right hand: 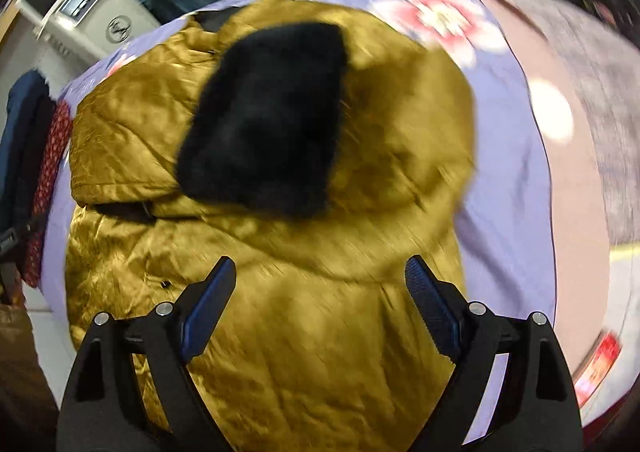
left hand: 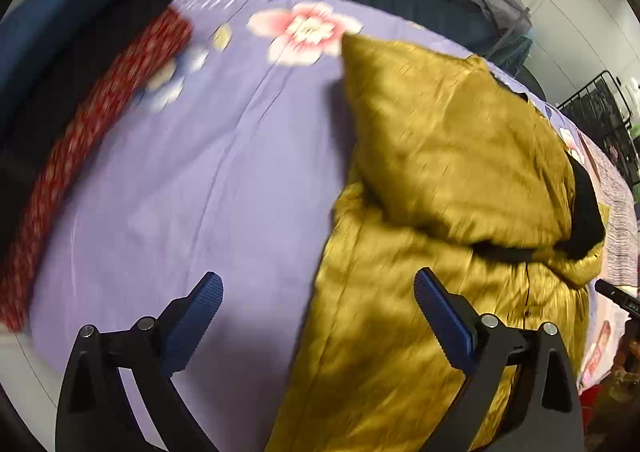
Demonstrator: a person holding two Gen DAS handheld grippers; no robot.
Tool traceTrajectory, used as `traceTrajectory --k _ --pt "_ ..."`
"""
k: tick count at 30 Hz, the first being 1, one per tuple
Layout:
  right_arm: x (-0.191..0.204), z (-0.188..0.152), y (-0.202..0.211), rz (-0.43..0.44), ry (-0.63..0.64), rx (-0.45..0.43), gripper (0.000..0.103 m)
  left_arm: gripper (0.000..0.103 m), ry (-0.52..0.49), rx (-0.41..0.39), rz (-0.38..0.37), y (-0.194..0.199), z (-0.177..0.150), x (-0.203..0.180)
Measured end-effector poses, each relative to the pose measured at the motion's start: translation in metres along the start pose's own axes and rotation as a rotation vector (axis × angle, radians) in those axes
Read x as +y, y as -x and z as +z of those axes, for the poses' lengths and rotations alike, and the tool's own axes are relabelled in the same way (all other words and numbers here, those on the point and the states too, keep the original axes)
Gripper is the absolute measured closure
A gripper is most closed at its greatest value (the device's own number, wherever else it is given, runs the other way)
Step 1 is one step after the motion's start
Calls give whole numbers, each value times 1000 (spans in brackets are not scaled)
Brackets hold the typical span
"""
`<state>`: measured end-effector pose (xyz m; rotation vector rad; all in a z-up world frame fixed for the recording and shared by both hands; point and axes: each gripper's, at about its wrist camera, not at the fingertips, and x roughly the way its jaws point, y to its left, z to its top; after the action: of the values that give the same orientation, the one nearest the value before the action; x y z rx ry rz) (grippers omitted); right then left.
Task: Fold large clothes
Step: 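Grasp the jacket side edge with both grippers and lift it, then fold the jacket side over the body with both grippers and release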
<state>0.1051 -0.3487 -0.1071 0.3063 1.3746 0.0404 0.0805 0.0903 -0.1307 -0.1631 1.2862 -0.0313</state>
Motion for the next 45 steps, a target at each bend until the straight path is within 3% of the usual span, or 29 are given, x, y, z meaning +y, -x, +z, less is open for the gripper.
traceTrajectory --k 5,7,10,16,20,24,26,27,28,29,32,37,40,42,45 --pt "-59 -37 6 73 -126 52 17 20 38 73 -72 -5 -34 20" --pt "-74 -49 5 99 -158 68 17 30 46 116 -112 -10 -47 24" --pt "-93 -69 -1 121 -196 105 17 34 36 162 -145 -18 -60 26" --pt "-95 -108 -16 165 -189 210 29 45 -55 282 -172 -36 -90 20" --pt "-93 -141 -24 179 -163 292 33 47 -126 367 -157 -48 -118 14" --pt "-92 -163 -27 202 -149 331 33 47 -131 359 -150 -47 -127 13" --pt "-91 -164 -27 194 -144 335 40 54 -123 366 -151 -47 -127 13" --pt "-91 -164 -28 194 -147 342 43 63 -125 377 -161 -46 -127 10" --pt "-91 -164 -28 203 -152 347 51 68 -130 386 -162 -46 -127 6" --pt "-90 -164 -29 214 -153 352 61 70 -140 398 -159 -45 -128 3" --pt "-84 -166 -29 274 -151 371 74 77 -144 422 -158 -42 -127 -4" --pt "-68 -168 -22 334 -147 380 83 87 -138 429 -152 -41 -125 -16" --pt "-58 -158 -13 415 -176 354 87 92 -93 447 -166 -39 -119 -20" --pt "-45 -143 -3 479 -176 320 88 93 -70 424 -223 -30 -106 -28" --pt "-31 -113 18 542 -157 241 89 94 -78 322 -267 -7 -75 -45"
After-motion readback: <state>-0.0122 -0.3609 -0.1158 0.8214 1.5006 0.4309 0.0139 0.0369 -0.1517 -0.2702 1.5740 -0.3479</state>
